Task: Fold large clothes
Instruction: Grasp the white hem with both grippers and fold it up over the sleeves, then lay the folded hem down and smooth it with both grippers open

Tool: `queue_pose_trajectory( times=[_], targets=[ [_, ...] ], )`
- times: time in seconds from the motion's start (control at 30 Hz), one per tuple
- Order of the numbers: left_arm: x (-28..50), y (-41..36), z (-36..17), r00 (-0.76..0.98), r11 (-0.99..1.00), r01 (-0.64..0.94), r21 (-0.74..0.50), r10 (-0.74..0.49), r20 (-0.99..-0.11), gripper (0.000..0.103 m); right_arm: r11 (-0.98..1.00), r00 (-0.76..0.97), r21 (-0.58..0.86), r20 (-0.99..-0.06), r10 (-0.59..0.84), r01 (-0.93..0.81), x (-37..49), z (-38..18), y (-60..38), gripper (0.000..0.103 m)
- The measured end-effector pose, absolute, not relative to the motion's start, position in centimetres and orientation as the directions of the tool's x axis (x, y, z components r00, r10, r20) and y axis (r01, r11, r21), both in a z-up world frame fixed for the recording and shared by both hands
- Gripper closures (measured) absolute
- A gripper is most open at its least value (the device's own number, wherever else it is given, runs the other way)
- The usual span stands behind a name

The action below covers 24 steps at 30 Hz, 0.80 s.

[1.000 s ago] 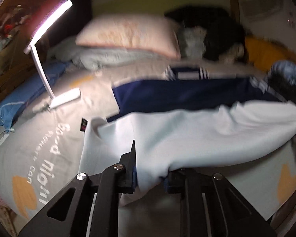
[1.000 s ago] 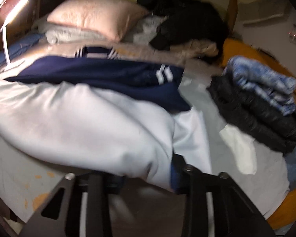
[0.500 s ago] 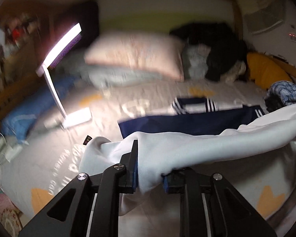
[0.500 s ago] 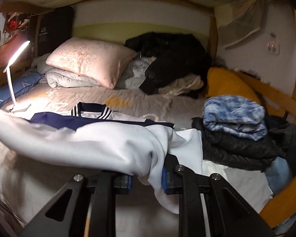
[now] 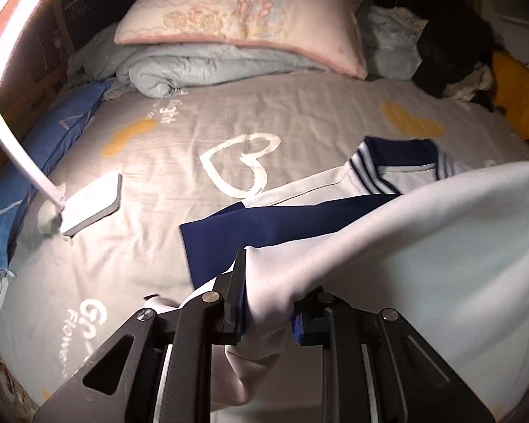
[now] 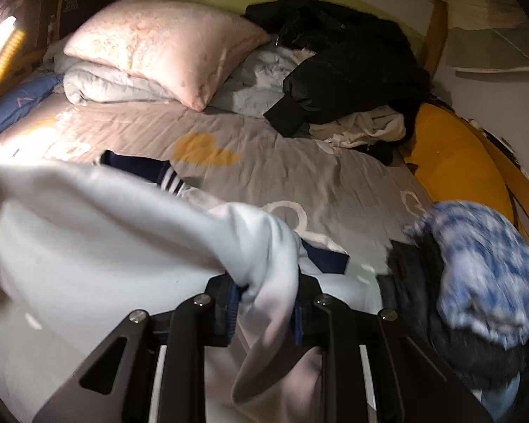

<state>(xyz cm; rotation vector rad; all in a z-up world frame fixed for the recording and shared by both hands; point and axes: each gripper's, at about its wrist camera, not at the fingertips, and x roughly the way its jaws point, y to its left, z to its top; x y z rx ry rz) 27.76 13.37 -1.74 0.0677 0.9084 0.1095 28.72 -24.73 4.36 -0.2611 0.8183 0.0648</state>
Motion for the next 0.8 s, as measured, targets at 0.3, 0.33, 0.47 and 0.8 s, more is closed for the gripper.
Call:
queue_pose_trajectory(
  times=[0.3, 0.33, 0.47, 0.8],
  targets=[
    [30.7, 13.0, -3.6, 0.688, 0.990, -0.030, 0.138, 0.120, -0.716, 0.075, 0.976, 0.667, -0.136, -0.745, 0.011, -0.168, 32.3, 0.4, -26.0, 0.071],
    [30.5, 13.2, -3.2, 0.701, 0.992, -0.020, 0.125, 0.103, -0.705, 0.073, 0.980, 0.667, -0.123, -0.745, 0.011, -0.154, 32.3, 0.5, -26.4, 0.062],
    [27.8, 13.3, -0.7, 0.814, 0.987, -0.033, 0.159, 0.119, -0.569, 0.005, 0.995, 0.699, -0.054, -0.715, 0.018, -0.081, 31.3, 1.9, -28.3, 0.020],
    [21.7, 12.4, 2.3, 0.832, 0.997, 0.067, 0.028, -0.041, -0.553, 0.000, 0.990, 0.769, 0.126, -0.627, 0.127, -0.061, 26.3, 6.2, -30.9, 0.000]
  ],
)
